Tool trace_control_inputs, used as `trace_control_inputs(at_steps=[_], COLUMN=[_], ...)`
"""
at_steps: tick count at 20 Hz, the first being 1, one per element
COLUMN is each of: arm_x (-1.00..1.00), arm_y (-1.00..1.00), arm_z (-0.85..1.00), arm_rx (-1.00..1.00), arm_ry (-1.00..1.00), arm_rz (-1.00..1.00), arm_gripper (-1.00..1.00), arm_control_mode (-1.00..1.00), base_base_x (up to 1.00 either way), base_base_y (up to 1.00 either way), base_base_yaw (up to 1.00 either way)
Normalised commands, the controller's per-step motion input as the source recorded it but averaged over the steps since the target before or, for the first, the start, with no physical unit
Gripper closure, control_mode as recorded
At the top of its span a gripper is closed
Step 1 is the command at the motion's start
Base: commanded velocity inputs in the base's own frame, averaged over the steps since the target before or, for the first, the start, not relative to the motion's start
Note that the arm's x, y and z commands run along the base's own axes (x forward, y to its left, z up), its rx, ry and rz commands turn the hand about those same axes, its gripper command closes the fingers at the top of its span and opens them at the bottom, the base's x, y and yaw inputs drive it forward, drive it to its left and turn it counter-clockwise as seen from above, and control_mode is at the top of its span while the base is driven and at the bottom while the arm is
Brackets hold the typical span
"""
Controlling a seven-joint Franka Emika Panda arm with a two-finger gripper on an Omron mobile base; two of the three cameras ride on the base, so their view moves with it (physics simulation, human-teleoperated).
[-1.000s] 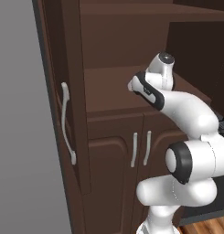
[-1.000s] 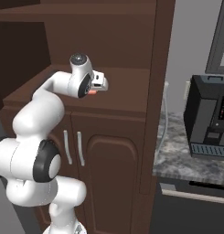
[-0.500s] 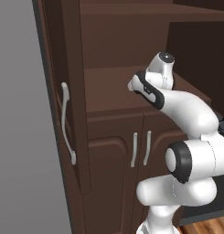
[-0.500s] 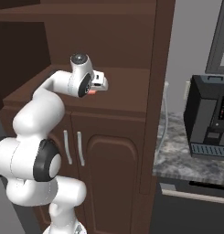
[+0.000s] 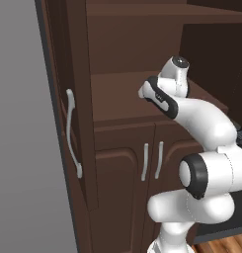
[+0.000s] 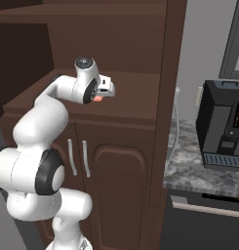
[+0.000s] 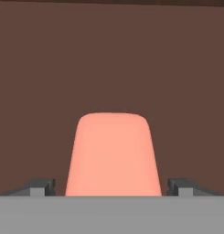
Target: Pick up the bar soap and bar soap from the sink, and place them back in the cabinet, and close the cabinet doors.
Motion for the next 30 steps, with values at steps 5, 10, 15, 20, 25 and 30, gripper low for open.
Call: trace_control_inputs(at_steps=[5,10,15,20,25,30], arm_x=[-0.66,-0.98,-0.99,-0.85,-0.9,-0.84], arm_y=[-0.02,-0.1,0.0,0.0,0.0,0.0], arm_z=[0.0,0.0,0.07,0.13,0.03,0.0], arm_rx=[0.0,0.0,0.0,0.0,0.0,0.0], arm_ry=[-0.12,-0.09,-0.01,0.03,0.11,0.12], arm_rz=[0.0,0.0,-0.01,-0.02,-0.04,-0.04], arm_gripper=[-1.0,-1.0,-1.0,-1.0,-1.0,-1.0], arm_control_mode=[-1.0,-1.0,-1.0,-1.0,-1.0,-1.0], base_base_x=[0.0,0.0,0.0,0.0,0.0,0.0], base_base_y=[0.0,0.0,0.0,0.0,0.0,0.0], base_base_yaw=[0.0,0.0,0.0,0.0,0.0,0.0])
